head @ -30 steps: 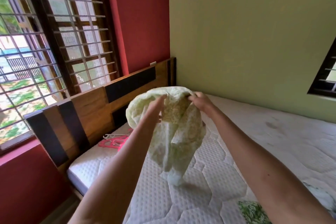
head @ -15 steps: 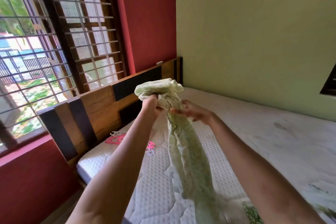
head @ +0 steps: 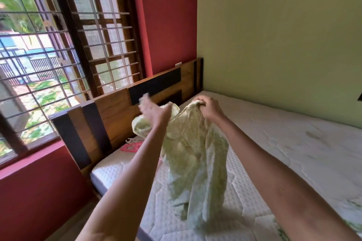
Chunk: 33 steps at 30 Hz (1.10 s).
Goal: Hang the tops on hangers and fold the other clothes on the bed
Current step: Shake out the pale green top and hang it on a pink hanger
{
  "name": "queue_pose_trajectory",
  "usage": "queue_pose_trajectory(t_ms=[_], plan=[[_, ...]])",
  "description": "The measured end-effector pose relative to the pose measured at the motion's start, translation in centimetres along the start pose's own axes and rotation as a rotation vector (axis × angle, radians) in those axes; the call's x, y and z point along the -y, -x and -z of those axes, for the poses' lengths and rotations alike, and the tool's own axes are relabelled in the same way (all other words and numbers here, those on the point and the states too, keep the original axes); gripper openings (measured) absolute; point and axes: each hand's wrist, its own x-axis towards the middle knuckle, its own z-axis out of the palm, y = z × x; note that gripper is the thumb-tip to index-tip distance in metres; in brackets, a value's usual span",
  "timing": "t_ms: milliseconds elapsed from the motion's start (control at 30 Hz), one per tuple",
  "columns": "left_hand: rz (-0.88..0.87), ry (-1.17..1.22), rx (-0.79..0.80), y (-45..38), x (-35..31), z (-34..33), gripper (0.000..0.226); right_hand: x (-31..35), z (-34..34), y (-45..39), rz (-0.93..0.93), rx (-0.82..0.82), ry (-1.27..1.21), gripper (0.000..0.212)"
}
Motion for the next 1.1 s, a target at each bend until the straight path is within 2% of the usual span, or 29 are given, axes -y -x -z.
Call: queue_pose_trajectory(t_ms=[33, 100, 133, 200, 300, 400, 500, 600, 633, 667, 733, 767, 800, 833, 900, 933, 1033, 1100], plan=[[-0.19, -0.021, 0.181, -0.1, 0.2, -0.5, 0.06, 0.8, -0.4, -0.8, 0.04, 0.061, -0.02, 0.027], [-0.293, -0.099, 0.473, -0.5, 0.9, -0.9, 0.015, 2.1, -1.3, -2.5, 0.121, 0.12, -0.018, 0.024], [-0.296, -0.11, 0.506, -1.1, 1.4, -0.7, 0.017, 2.6, -1.6, -3.4, 0.141, 0.108, -0.005, 0.021], [-0.305, -0.164, 0.483, -3.3, 3.3, -0.5, 0.025, 3.1, -2.4, -4.9, 0.144, 0.036, -0.013, 0.015], [-0.283, -0.397, 0.462, -6.6, 6.8, 0.4, 0.018, 4.1, -3.2, -6.9, 0.1, -0.194, -0.14, 0.016], [-0.18, -0.327, 0.372, -9.5, 10.3, 1.4, 0.022, 3.5, -3.8, -9.1, -0.068, -0.369, -0.102, 0.021], [-0.119, -0.312, 0.299, -12.6, 11.5, 2.2, 0.028, 0.4, -5.3, -9.9, -0.342, -0.506, 0.017, 0.027], [-0.074, -0.688, 0.415, -15.0, 12.6, 3.2, 0.022, -1.7, -7.1, -8.6, -0.535, -0.681, 0.063, 0.031], [-0.043, -0.812, 0.484, -15.3, 13.1, 3.6, 0.022, -2.2, -7.7, -8.5, -0.557, -0.681, 0.054, 0.029], [-0.021, -0.886, 0.554, -15.5, 14.0, 3.7, 0.023, -2.4, -8.4, -8.6, -0.558, -0.619, 0.007, 0.025], [0.001, -0.879, 0.606, -15.2, 15.3, 3.1, 0.028, -2.7, -9.8, -9.0, -0.515, -0.338, -0.116, 0.012], [0.026, -0.82, 0.569, -14.8, 15.7, 2.7, 0.03, -3.1, -10.6, -9.4, -0.505, -0.195, -0.155, 0.013], [0.063, -0.726, 0.502, -14.6, 16.1, 2.2, 0.031, -3.7, -11.3, -9.9, -0.506, -0.11, -0.142, 0.022], [0.138, -0.594, 0.437, -14.4, 16.7, 1.7, 0.032, -4.2, -11.9, -10.2, -0.513, -0.062, -0.11, 0.03], [0.283, -0.348, 0.38, -14.1, 17.9, 1.1, 0.032, -4.9, -12.9, -10.6, -0.553, 0.004, 0.058, 0.023], [0.33, -0.294, 0.385, -14.0, 18.8, 1.0, 0.032, -5.0, -13.6, -10.5, -0.578, 0.101, 0.177, 0.024], [0.362, -0.389, 0.429, -13.3, 21.9, 1.3, 0.032, -5.6, -16.0, -9.7, -0.642, 0.481, 0.437, 0.019], [0.328, -0.499, 0.531, -12.5, 24.1, 1.8, 0.034, -5.6, -18.2, -8.4, -0.736, 0.767, 0.349, 0.03]])
